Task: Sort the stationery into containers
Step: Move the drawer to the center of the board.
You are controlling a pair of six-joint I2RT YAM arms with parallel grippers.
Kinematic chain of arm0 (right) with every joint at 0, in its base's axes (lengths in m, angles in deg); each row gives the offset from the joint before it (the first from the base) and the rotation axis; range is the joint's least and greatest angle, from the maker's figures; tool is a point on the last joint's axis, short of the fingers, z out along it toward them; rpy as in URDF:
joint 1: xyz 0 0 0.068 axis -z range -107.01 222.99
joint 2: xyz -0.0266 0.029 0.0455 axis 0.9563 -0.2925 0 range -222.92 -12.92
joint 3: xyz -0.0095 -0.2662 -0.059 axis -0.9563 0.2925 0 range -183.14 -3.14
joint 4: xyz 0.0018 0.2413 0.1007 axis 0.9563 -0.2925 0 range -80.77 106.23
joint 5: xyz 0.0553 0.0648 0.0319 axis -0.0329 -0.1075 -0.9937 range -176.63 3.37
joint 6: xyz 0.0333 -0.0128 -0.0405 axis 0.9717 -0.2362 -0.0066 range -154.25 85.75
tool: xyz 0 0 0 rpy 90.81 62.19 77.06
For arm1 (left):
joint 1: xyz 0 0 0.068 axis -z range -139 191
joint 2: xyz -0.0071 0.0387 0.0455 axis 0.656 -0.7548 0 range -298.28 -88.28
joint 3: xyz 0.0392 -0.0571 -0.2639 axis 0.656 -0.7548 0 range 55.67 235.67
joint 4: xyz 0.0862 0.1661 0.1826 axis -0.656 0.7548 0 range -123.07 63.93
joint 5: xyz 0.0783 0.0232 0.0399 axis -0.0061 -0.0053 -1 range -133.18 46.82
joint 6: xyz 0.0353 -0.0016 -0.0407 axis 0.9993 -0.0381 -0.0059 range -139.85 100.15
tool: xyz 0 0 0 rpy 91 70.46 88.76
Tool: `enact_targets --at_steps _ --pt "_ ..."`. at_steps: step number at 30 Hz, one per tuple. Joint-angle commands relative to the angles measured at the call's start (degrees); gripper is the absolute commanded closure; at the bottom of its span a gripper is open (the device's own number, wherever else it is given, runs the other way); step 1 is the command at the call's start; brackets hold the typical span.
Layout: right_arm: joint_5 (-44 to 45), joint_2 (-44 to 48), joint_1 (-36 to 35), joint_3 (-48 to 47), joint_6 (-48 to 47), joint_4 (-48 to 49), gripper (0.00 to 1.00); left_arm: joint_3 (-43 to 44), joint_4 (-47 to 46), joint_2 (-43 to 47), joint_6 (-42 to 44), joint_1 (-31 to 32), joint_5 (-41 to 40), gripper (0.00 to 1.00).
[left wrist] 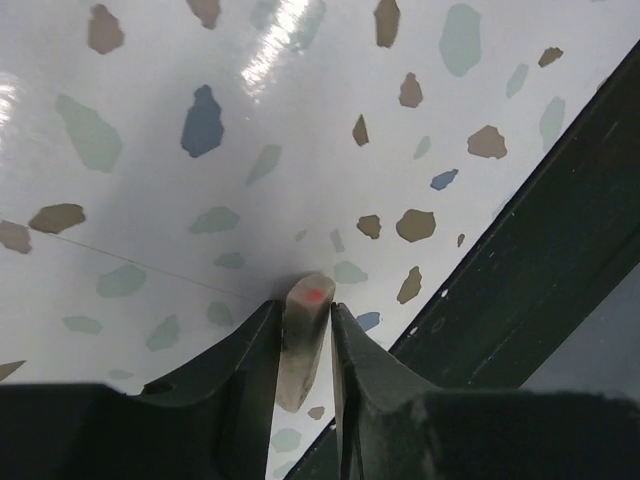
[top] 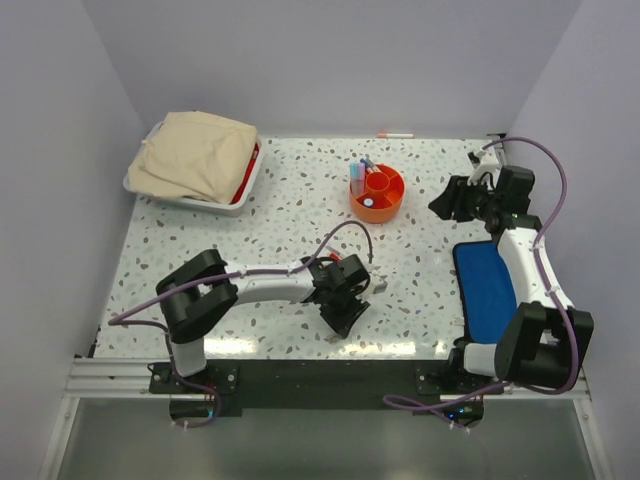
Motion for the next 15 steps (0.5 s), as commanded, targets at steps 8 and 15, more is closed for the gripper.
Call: enact_targets --at_steps 8,15 --pt "-1.49 2.43 0.17 0.92 -0.71 0.96 0.5 -6.29 0.54 -1.73 7.8 5.9 -15.18 0.71" --pt "-0.35 2.51 0.17 -3.11 -0.97 -2.81 0.5 1.79 2.89 -2.71 16.5 4.5 -12.98 1.0"
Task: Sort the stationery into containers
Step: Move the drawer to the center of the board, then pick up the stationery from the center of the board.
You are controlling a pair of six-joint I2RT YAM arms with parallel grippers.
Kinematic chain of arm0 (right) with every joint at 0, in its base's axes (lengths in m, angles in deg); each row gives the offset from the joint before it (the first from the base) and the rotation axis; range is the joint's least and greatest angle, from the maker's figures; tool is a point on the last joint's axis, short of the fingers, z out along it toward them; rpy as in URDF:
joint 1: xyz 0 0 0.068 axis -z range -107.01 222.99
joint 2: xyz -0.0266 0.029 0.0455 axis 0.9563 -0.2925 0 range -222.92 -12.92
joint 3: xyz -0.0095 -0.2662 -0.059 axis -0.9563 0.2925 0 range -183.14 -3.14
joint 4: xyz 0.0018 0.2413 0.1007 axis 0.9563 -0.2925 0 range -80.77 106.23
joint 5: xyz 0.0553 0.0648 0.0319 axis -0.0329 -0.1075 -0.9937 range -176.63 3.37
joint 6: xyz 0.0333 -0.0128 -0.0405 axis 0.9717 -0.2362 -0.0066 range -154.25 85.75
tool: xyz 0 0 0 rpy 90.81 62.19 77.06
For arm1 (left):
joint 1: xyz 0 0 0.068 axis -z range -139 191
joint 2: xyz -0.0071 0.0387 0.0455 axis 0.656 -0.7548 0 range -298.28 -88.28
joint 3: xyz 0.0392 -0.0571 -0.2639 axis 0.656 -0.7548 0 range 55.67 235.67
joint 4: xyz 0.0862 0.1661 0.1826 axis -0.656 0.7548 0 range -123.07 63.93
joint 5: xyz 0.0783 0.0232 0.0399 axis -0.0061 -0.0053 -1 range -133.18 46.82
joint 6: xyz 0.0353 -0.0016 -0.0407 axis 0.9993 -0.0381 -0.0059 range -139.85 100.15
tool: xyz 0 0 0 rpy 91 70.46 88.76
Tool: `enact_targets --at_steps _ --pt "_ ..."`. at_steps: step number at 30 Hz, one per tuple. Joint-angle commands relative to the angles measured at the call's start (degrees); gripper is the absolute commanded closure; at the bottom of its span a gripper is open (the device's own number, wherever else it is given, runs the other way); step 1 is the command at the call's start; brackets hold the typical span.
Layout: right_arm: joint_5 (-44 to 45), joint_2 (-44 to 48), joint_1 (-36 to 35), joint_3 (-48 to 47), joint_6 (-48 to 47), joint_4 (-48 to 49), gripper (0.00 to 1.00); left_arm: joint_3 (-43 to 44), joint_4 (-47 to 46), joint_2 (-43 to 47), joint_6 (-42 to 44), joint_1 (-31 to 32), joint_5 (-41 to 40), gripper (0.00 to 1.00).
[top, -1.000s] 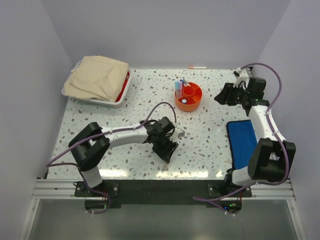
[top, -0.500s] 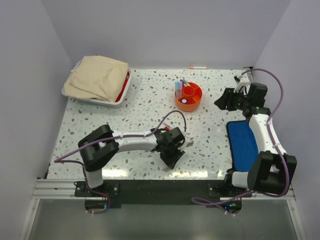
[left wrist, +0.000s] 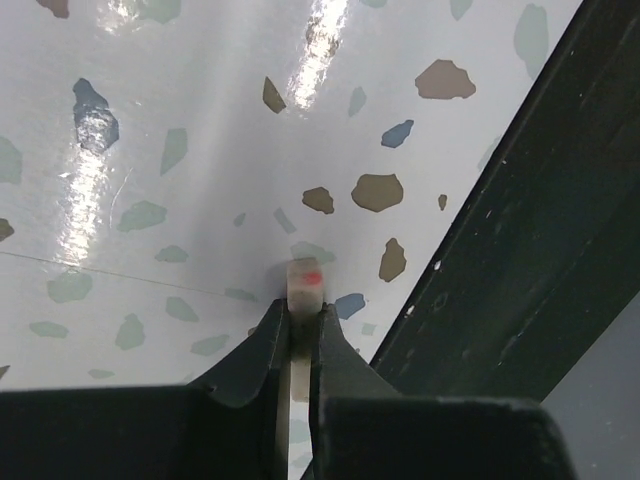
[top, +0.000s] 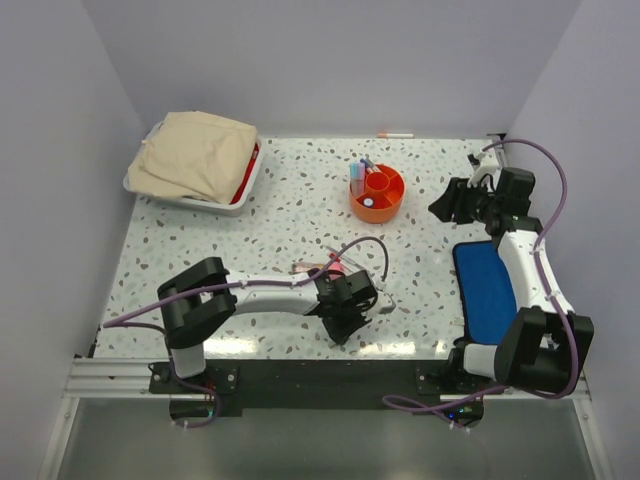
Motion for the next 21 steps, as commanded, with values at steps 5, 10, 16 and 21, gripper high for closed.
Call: enact_targets --at_steps 5,10,16,21 --pt "0.06 1.95 0.17 -7.27 -4.66 -5.7 0.5 15.2 6.28 3.79 19.39 -10.57 -1.68 1.0" --pt "-1.44 2.83 0.17 -5.78 -6.25 -2.47 0.5 22.0 -6.96 8.29 29.17 -18.04 3.67 1.0" --pt "-0.57 2.92 0.17 -2.0 -1.51 4.84 0.5 4.97 -57.74 10.41 26.55 -26.75 20.64 1.0" --pt "-0.3 0.99 0.17 -1.29 -3.5 6.78 0.5 8.89 -71.49 0.05 21.71 -29.13 26.7 1.0"
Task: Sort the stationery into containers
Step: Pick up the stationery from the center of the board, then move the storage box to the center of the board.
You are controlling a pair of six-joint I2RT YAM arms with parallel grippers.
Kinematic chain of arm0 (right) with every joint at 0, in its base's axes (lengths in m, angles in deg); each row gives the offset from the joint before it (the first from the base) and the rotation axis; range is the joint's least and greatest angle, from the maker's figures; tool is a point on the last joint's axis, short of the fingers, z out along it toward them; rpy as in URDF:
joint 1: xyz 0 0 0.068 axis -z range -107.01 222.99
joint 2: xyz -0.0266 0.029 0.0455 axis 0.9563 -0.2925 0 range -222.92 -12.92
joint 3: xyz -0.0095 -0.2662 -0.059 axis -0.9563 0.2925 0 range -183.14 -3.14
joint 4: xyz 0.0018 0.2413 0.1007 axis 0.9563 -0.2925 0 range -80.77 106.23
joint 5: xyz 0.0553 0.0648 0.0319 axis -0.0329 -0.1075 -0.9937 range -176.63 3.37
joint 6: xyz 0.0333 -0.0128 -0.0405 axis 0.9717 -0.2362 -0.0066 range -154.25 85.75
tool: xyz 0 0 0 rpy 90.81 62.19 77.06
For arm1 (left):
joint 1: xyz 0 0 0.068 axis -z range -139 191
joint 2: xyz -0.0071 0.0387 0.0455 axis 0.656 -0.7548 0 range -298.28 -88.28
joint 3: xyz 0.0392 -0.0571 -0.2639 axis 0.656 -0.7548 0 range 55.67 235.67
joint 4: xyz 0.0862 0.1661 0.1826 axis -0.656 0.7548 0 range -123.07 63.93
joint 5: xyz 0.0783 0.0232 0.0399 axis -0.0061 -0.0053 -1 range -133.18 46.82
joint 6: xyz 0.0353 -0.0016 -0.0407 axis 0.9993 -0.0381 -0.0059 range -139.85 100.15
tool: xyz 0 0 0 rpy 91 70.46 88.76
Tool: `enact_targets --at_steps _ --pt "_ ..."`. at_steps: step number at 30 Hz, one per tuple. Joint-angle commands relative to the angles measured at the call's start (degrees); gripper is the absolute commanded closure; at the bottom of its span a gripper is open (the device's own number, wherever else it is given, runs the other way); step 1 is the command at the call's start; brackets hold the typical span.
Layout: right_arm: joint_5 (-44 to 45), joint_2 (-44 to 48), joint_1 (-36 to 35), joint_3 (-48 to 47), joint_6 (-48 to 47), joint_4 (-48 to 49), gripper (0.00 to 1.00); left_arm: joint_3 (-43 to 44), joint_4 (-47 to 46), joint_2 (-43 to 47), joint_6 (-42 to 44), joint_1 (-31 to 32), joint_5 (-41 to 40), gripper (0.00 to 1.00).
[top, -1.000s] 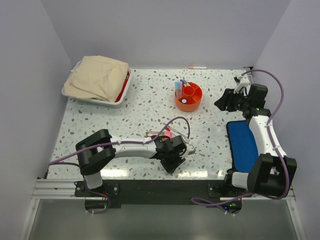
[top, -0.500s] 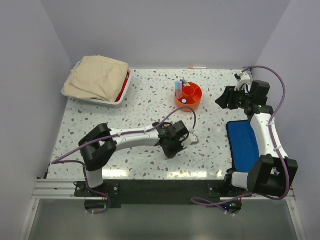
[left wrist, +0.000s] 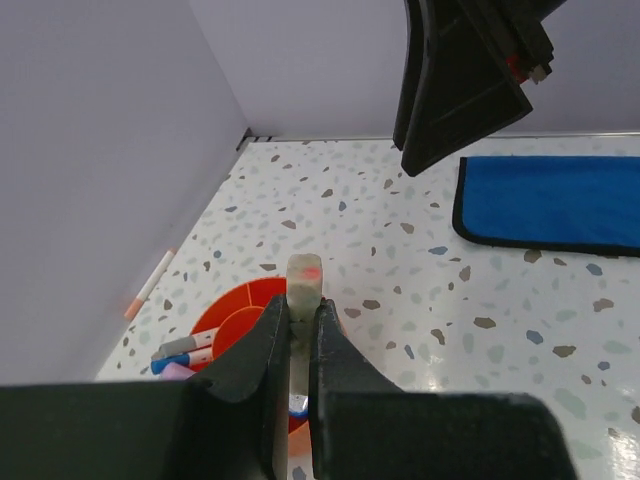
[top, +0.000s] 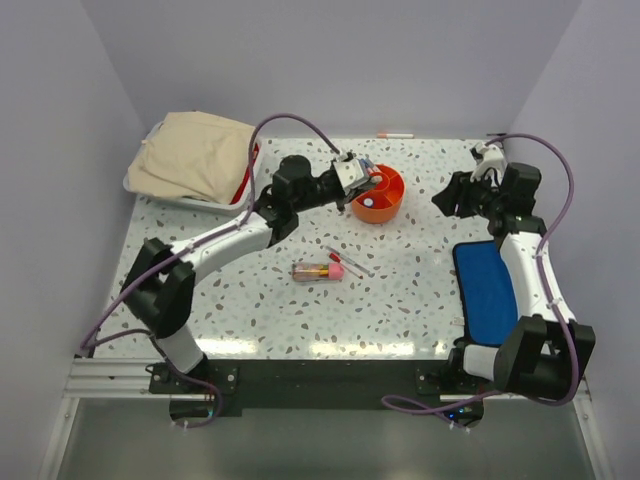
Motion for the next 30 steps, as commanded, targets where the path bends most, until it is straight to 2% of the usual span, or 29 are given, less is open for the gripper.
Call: enact_targets --at_steps 1,8,24,30 --pt "-0.32 -1.38 0.17 -0.05 -1.46 4.14 0.5 2.53 -20.86 -9.12 -3.05 -1.42 9.55 1.0" --pt "-1.02 -6.21 0.17 -5.49 -2.53 1.84 0.5 11.33 -23.94 -20.19 -8.93 -3.0 12.9 1.0" --pt "0.73 -9.2 0.17 -7.08 -2.97 1.49 0.5 10.19 -27.29 -27.24 -9.91 -4.15 11.49 1.0" --pt "0.64 -10.78 0.17 -8.14 -3.14 2.02 0.5 13.52 -25.62 -30.66 -9.82 -5.55 11.76 1.0"
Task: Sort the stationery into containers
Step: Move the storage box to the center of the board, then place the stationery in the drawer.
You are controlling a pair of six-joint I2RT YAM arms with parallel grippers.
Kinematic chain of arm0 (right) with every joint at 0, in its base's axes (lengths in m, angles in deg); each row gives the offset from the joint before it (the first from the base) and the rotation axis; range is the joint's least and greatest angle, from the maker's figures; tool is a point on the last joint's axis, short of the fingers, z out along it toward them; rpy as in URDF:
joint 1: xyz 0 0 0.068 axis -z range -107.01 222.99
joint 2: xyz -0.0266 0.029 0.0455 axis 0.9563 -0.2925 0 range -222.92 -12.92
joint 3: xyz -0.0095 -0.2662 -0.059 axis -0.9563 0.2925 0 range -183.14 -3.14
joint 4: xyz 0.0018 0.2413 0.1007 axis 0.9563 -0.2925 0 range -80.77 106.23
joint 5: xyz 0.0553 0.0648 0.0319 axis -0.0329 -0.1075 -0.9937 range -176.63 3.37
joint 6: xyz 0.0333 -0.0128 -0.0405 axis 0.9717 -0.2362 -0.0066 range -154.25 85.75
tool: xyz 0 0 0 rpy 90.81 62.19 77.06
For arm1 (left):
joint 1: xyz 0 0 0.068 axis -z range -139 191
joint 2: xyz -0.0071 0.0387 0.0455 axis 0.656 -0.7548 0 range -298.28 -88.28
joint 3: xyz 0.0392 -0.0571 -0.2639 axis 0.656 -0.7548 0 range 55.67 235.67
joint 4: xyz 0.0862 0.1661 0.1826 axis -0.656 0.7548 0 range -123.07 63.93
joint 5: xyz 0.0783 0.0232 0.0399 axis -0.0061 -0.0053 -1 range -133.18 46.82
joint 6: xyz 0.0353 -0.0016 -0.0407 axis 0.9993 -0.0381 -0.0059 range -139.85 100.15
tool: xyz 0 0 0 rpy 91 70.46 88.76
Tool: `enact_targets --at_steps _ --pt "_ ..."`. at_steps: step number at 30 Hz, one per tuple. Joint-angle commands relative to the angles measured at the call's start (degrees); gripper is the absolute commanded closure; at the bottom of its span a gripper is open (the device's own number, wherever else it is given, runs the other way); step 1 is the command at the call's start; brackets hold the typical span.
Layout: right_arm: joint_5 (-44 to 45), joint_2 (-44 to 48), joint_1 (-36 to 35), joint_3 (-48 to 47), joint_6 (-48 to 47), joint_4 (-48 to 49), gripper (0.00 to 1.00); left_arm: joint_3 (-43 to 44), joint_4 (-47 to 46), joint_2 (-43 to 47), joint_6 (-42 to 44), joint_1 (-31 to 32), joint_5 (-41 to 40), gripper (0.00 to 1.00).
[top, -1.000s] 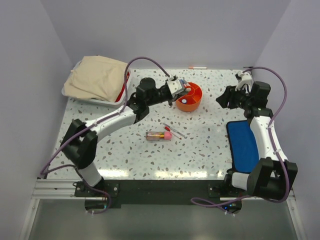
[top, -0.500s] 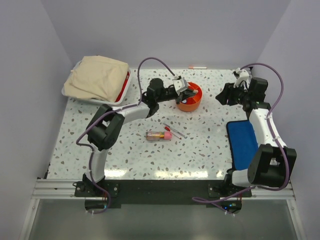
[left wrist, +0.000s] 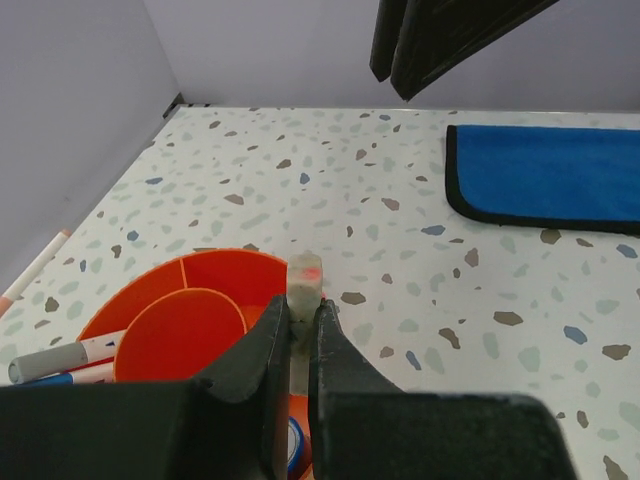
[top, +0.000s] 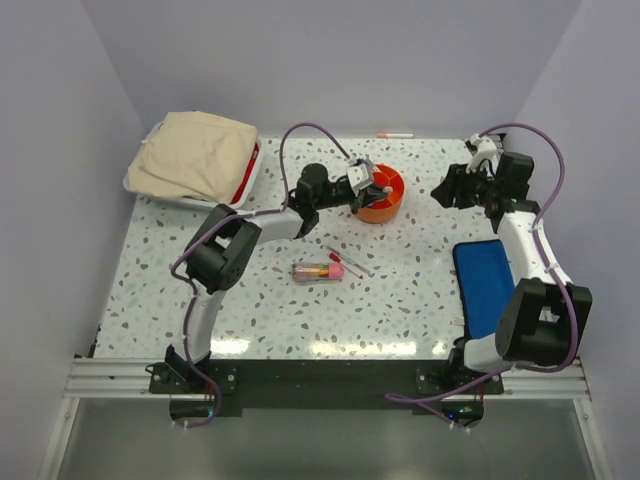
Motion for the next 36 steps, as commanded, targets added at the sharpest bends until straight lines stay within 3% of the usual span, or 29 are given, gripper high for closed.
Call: enact_targets --at_steps 1,7,11,16,24,32,36 --pt "0.58 -0.73 0.17 -3.0 -0.89 1.06 0.5 4.61 -1.91 -2.86 -0.18 -1.9 -0.35 1.0" --pt "0.67 -0.91 0.17 -2.39 -1.24 0.62 0.5 9.97 0.29 -6.47 0.25 -3.22 0.26 0.99" --pt "0.58 -0.82 0.17 -2.03 -1.33 0.62 0.5 11.03 1.09 -6.91 0.69 -3.49 1.4 0.76" --pt "-0.03 -2.05 0.17 -2.82 -1.5 0.71 0.5 9.98 1.88 -6.12 1.04 -3.93 4.21 0.64" --pt "-1.18 -4.51 0.17 -4.67 -0.89 1.23 0.5 8.31 0.3 -4.37 -1.24 -4.1 6.32 0.6" --pt "-4.25 -4.51 -0.96 -5.46 -3.76 0.72 0.5 1.12 -1.11 7.92 -1.24 -4.63 5.62 0.56" --pt "-4.26 -2.85 -9.72 -5.55 -12.74 -6.3 0.5 -5.74 2.48 21.16 1.22 -5.41 1.16 0.52"
